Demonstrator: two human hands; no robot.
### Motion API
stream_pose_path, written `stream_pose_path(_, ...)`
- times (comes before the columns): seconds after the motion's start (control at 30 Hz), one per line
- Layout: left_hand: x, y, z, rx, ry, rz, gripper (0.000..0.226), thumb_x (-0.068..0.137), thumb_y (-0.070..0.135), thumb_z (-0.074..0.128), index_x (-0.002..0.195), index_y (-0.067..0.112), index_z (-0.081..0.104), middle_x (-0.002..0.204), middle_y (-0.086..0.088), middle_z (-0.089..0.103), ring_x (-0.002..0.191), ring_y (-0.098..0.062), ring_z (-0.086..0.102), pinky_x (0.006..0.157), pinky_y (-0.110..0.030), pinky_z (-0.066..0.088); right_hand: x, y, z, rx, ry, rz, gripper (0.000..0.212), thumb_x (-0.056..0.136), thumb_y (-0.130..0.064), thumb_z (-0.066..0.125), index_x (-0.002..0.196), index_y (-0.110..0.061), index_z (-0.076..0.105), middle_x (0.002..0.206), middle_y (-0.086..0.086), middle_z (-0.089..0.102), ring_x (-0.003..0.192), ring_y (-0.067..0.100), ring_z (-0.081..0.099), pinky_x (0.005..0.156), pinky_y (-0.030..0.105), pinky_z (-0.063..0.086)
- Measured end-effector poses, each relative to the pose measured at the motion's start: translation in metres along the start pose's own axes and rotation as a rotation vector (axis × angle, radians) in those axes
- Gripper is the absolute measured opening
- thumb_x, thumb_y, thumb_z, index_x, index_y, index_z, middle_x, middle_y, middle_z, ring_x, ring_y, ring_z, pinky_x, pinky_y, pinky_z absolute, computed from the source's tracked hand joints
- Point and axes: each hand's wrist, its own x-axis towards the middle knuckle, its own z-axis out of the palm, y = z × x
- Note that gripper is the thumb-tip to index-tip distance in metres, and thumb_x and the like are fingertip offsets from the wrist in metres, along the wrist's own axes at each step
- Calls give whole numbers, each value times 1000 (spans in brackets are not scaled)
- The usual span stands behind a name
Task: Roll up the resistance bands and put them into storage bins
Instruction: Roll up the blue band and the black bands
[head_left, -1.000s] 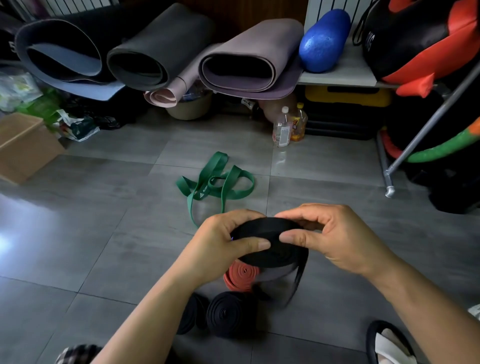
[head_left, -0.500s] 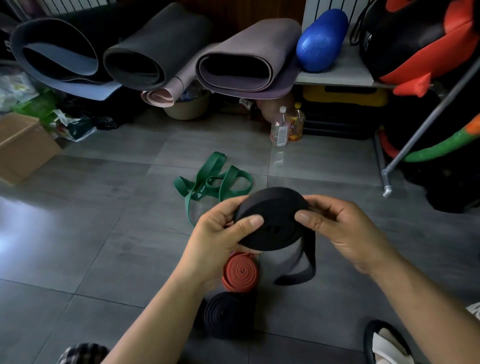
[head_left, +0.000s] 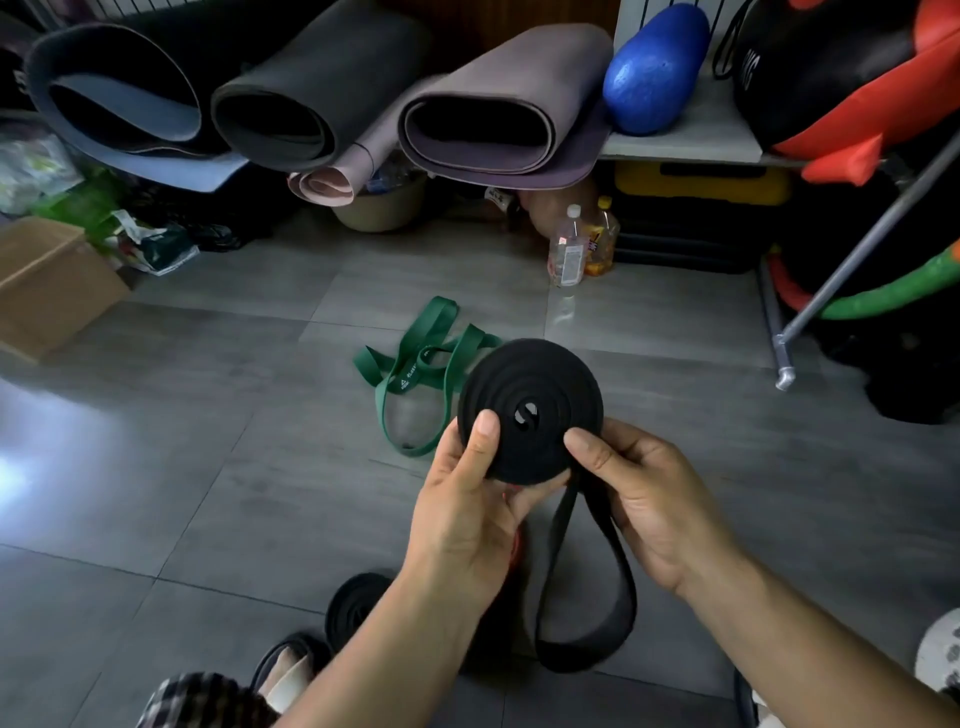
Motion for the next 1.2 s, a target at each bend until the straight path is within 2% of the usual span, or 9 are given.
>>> stream_pose_path(0.1,1,8,-6,165,-8,-31,37,79,24,55,114,13,58,108,-12,68,90,-26,68,73,-41,58,3,-4,-3,-148,12,-12,26,65,-14,61,90,-6,67,82,4,74,76,12,69,66,19,55)
stream_pose_path(0.2,4,26,-17,626,-44,-33,29,87,18,55,116,15,58,116,-10,65,102,-24,64,83,-44,55,8,-23,-12,-300,-21,-20,21,66,-13,62,86,-9,68,79,1,73,74,9,68,70,18,55)
stream_pose_path(0.3,5,39,-23,932,-118,37,46,86,9,60,128,23,49,115,-5,63,100,-22,64,81,-41,56,7,-39,-18,-587,-143,-12,17,72,-6,65,89,-10,68,84,-2,74,79,7,68,68,13,52)
stream_pose_path(0.47,1,39,-22,816,-108,107,24,82,-2,59,100,13,61,89,-2,70,73,-14,68,58,-29,58,5,-33,-13,-582,-141,-7,21,70,-8,67,91,-12,68,85,-4,74,81,5,68,70,11,50)
stream_pose_path(0.63,-2,30,-18,569,-45,113,29,73,9,62,101,3,61,87,-10,70,72,-19,68,61,-32,58,9,-25,-5,-332,-50,-55,28,65,-24,63,90,-12,69,81,-1,74,78,8,68,70,15,53)
stream_pose_path(0.8,0,20,-19,375,50,81,44,70,15,63,110,-2,58,103,-20,67,90,-35,66,62,-36,59,13,-13,3,-199,53,-126,17,68,-22,62,81,-13,69,78,-1,73,77,8,68,70,17,53)
stream_pose_path(1.0,-5,7,-23,176,92,-39,28,77,13,60,104,3,60,97,-17,70,83,-27,69,72,-39,58,16,1,8,-199,72,-151,18,74,-18,62,90,-14,68,85,-2,74,83,10,68,74,18,53)
stream_pose_path(1.07,-6,14,-27,275,44,-91,30,81,10,59,110,2,58,107,-19,67,88,-27,67,75,-38,58,15,-6,4,-248,33,-133,20,70,-18,63,89,-14,68,82,-4,73,81,8,68,75,17,53)
stream_pose_path(1.2,-4,34,-40,935,-64,28,44,84,5,62,124,19,51,116,-5,61,93,-21,65,80,-40,57,9,-14,-3,-555,-82,-99,19,78,-5,64,89,-20,67,83,-9,73,81,4,67,75,13,52)
